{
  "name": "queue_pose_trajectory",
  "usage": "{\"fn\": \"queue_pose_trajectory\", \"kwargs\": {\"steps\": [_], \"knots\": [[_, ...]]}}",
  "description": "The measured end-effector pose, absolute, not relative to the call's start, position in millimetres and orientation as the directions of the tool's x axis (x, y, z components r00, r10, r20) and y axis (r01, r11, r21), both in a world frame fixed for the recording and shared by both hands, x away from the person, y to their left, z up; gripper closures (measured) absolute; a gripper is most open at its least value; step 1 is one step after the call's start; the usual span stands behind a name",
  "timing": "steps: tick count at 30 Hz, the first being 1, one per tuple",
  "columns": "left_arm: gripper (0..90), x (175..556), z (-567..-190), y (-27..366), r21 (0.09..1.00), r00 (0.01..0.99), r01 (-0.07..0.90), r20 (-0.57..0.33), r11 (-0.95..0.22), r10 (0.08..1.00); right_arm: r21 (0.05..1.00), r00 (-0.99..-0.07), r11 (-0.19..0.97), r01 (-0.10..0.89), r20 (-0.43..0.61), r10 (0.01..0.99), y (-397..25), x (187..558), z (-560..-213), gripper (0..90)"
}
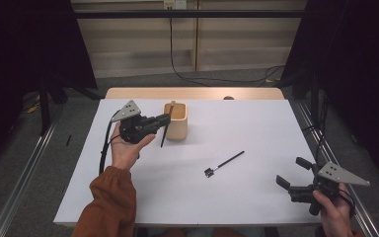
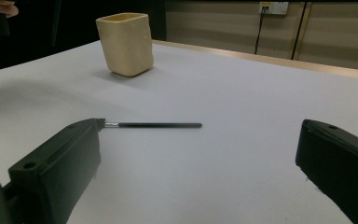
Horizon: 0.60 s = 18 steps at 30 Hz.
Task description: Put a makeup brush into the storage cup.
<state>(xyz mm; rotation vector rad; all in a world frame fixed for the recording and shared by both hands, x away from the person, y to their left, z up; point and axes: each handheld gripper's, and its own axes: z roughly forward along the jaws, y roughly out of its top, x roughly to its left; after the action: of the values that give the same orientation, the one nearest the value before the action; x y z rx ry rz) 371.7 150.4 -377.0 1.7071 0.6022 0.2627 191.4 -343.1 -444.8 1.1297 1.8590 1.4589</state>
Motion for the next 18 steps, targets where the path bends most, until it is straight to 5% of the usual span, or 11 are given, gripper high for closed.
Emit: {"fn": "queue_pose_trajectory", "kwargs": {"steps": [18], "knots": [[84.0,383,-349,146,0.964,0.834,0.24,-0.145,-0.115,0.532,0.954,-0.522,0.076,0.291,0.091,0.848,-343,191,-445,0.0]]}}
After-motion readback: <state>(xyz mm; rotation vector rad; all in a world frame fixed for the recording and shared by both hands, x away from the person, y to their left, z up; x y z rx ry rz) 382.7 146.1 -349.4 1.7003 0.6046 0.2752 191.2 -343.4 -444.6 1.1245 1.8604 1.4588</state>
